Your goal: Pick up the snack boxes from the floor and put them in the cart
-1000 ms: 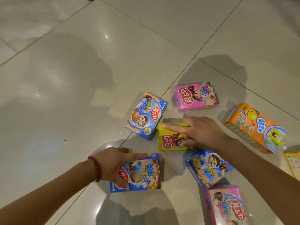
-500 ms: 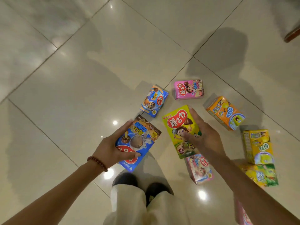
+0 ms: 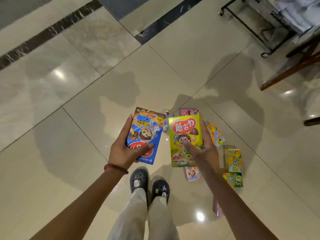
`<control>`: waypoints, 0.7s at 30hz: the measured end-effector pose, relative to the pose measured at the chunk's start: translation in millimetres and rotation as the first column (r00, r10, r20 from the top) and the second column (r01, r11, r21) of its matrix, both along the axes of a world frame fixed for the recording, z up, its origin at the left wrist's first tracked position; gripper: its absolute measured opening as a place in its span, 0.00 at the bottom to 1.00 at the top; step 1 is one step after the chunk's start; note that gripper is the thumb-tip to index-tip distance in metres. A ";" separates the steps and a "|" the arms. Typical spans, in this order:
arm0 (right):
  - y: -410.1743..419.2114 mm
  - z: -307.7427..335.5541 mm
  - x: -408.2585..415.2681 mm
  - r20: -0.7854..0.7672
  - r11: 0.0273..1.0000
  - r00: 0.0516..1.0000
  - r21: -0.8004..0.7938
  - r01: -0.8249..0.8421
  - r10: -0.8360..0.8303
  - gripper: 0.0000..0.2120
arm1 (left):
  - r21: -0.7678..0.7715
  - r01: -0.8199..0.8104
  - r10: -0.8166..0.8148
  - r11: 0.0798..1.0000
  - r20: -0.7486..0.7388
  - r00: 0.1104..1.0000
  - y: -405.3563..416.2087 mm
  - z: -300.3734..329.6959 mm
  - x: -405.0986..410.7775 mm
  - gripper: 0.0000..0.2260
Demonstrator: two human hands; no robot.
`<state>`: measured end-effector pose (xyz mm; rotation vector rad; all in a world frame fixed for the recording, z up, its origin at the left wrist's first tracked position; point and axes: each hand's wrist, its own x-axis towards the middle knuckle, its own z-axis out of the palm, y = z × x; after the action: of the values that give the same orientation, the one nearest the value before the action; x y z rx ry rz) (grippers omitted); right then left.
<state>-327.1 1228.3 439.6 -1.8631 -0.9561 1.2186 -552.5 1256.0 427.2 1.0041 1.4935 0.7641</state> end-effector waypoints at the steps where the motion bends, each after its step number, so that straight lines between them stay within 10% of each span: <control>1: -1.0 16.8 -6.6 -0.016 1.000 1.000 0.009 -0.004 0.004 0.35 | 0.020 -0.028 0.028 0.999 0.001 1.000 -1.8 19.5 -0.4 0.41; 10: -14.3 122.2 -37.2 -0.267 0.992 0.962 0.123 -0.019 0.051 0.31 | 0.078 -0.351 0.350 0.933 0.025 0.936 -56.3 145.0 -21.9 0.43; 21: -69.8 259.8 -124.4 -0.227 0.796 0.775 0.326 -0.511 0.590 0.34 | 0.257 -0.751 0.765 0.609 0.063 0.642 -219.0 297.9 -66.6 0.39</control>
<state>-451.5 1158.5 699.3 -1.1571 -1.4562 1.5975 -619.1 1037.0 725.1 0.5222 1.9200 1.5945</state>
